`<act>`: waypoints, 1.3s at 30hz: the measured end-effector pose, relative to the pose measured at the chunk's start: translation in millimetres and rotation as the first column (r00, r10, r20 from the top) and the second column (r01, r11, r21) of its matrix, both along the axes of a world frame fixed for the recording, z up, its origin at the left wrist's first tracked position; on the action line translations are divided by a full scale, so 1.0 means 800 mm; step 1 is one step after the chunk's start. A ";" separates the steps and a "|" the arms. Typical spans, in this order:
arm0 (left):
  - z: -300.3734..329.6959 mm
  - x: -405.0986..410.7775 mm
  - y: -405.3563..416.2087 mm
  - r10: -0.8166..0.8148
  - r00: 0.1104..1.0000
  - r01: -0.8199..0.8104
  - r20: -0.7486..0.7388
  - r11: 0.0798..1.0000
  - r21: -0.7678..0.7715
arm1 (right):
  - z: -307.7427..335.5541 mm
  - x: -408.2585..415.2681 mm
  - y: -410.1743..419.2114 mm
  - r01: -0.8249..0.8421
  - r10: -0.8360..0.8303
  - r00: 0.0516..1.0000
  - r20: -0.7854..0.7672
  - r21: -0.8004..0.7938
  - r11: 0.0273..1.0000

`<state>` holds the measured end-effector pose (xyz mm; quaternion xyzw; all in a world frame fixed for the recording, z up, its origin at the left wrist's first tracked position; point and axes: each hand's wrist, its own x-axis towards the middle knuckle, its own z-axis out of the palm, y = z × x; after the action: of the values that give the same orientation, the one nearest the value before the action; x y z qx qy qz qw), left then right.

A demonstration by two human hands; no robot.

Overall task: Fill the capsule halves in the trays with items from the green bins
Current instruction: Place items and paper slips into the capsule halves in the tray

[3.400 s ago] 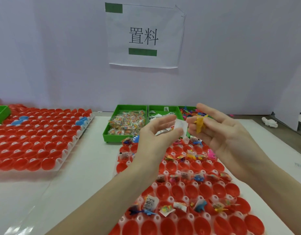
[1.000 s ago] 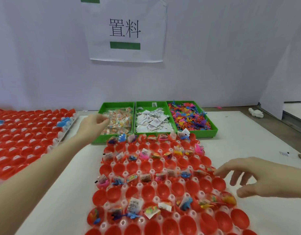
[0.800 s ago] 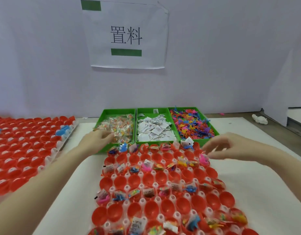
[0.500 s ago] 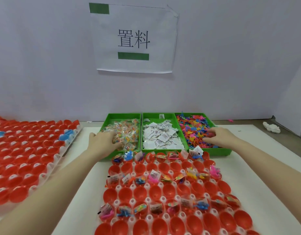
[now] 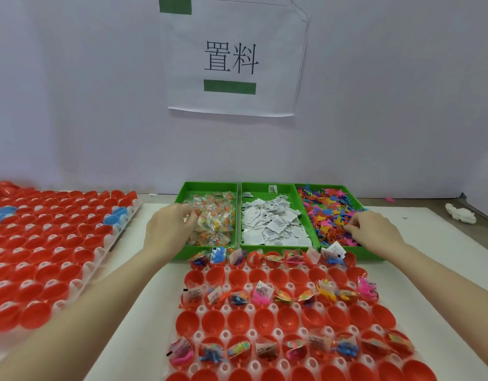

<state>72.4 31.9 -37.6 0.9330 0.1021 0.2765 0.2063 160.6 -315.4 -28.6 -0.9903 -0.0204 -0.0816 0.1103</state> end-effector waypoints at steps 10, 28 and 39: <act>0.013 -0.011 -0.021 0.004 0.992 0.054 0.128 0.895 -0.444 | 0.017 0.006 0.048 -0.046 0.012 0.997 0.074 0.488 0.872; 0.016 -0.066 -0.025 -0.052 0.985 0.154 0.164 0.694 -0.704 | 0.006 -0.010 0.146 -0.121 0.139 0.982 -0.125 0.142 0.983; 0.014 -0.072 -0.033 -0.124 0.984 0.181 0.131 0.654 -0.735 | 0.014 0.004 0.122 -0.238 0.273 0.960 -0.053 0.351 0.906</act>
<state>14.8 5.6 -26.1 0.7628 0.1201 0.2247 0.5944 163.5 -217.6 -17.0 -0.9477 -0.1302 -0.0185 0.2908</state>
